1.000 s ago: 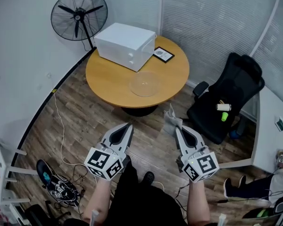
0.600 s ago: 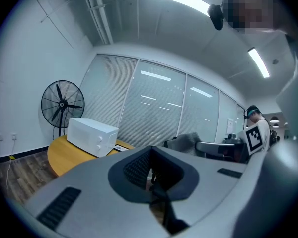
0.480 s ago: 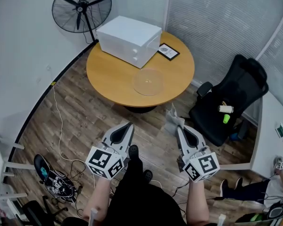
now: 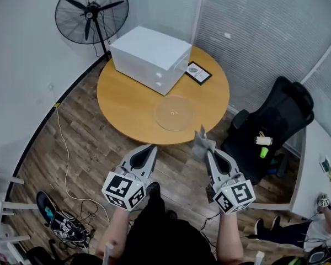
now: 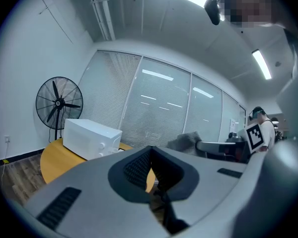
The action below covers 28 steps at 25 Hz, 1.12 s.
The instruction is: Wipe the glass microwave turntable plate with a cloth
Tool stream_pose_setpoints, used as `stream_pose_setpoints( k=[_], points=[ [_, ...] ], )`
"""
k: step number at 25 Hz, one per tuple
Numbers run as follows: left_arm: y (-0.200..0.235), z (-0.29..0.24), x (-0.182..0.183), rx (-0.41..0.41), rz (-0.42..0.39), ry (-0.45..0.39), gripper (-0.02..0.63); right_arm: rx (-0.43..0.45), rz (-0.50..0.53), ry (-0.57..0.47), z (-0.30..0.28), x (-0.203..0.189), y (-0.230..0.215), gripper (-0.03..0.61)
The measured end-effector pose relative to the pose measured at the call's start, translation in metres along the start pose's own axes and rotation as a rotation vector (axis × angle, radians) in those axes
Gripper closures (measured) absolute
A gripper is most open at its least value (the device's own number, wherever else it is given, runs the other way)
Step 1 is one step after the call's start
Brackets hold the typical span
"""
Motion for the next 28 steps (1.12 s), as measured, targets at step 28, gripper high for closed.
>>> stream_pose_setpoints(
  k=[28],
  points=[
    [0.142, -0.101, -0.001, -0.079, 0.051, 0.109, 0.618, -0.122, -0.052, 0.069, -0.146, -0.017, -0.045, 0.557]
  ],
)
Point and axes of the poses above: the fingertips, and each gripper's own axes: z backward along the fingers, y to its left, x out of its top, the point moved 5 cm from there along z, backward along the fingers, and after that the axes turned 4 degrees about -x, right-handed, at the moved point
